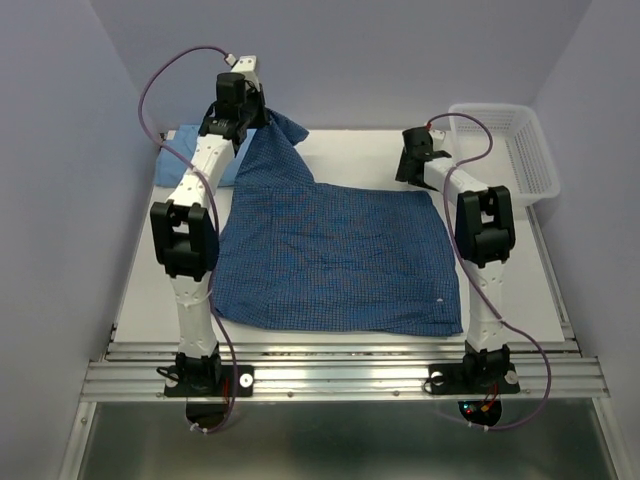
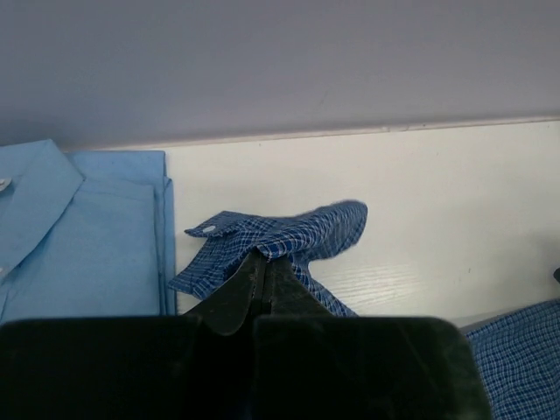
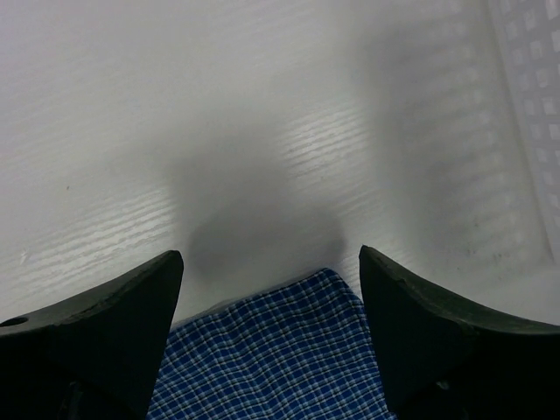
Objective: Fold and stack the long sleeve shirts
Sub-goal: Fold the shirt
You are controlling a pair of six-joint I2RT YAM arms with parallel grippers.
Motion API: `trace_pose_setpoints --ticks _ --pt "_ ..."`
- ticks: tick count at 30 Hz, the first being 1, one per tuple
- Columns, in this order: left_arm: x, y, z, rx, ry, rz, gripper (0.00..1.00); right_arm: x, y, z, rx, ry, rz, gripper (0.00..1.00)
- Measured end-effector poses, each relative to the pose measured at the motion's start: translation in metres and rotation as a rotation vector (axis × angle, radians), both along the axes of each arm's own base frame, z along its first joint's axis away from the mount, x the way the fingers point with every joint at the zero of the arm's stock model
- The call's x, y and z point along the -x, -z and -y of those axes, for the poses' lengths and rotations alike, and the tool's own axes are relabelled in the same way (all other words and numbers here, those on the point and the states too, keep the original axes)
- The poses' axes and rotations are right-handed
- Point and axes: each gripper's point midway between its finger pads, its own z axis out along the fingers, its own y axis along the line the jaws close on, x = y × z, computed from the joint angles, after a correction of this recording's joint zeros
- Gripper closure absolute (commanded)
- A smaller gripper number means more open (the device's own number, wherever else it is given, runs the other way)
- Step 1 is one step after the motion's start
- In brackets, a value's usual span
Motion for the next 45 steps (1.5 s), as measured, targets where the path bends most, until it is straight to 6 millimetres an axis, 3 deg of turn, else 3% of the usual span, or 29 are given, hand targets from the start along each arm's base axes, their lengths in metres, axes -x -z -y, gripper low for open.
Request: trace_pose_setpoints --ticks 3,8,11,15,17,21,24,27,28,35,36,41,45 --pt "0.000 0.009 0.005 -0.001 0.024 -0.020 1.00 0.001 0.002 0.008 -0.001 0.012 -0.007 0.26" --pt "0.000 0.035 0.007 -0.006 0.034 -0.079 1.00 0.006 0.014 0.017 -0.023 0.022 -0.031 0.28" --pt "0.002 0.040 0.007 -0.007 0.036 -0.093 1.00 0.006 0.016 0.016 -0.046 0.011 -0.023 0.29" --pt "0.002 0.040 0.007 -0.007 0.036 -0.093 1.00 0.009 0.018 0.014 -0.065 0.006 -0.007 0.46" --pt "0.002 0.041 0.007 -0.006 0.036 -0.095 1.00 0.009 0.018 0.011 -0.078 0.002 -0.002 0.46" --pt "0.004 0.047 0.007 -0.004 0.035 -0.110 1.00 0.015 0.019 0.008 -0.101 -0.002 -0.007 0.32" --pt "0.004 0.050 0.007 0.002 0.034 -0.116 1.00 0.023 0.020 0.010 -0.097 0.004 -0.019 0.33" --pt "0.006 0.056 0.007 0.006 0.031 -0.132 1.00 0.025 0.020 0.012 -0.092 0.010 -0.021 0.39" --pt "0.007 0.059 0.007 0.007 0.030 -0.138 1.00 0.026 0.020 0.012 -0.094 0.011 -0.021 0.49" --pt "0.009 0.066 0.008 0.016 0.029 -0.156 1.00 0.040 0.020 0.008 -0.121 0.003 -0.030 0.87" --pt "0.009 0.065 0.009 0.020 0.034 -0.155 1.00 0.040 0.020 0.007 -0.124 -0.005 -0.030 0.97" --pt "0.007 0.059 0.013 0.038 0.049 -0.145 1.00 0.031 0.015 0.009 -0.086 -0.032 -0.041 0.99" --pt "-0.003 0.038 0.018 0.056 0.064 -0.095 1.00 0.014 0.010 0.013 -0.048 -0.047 -0.030 0.99"
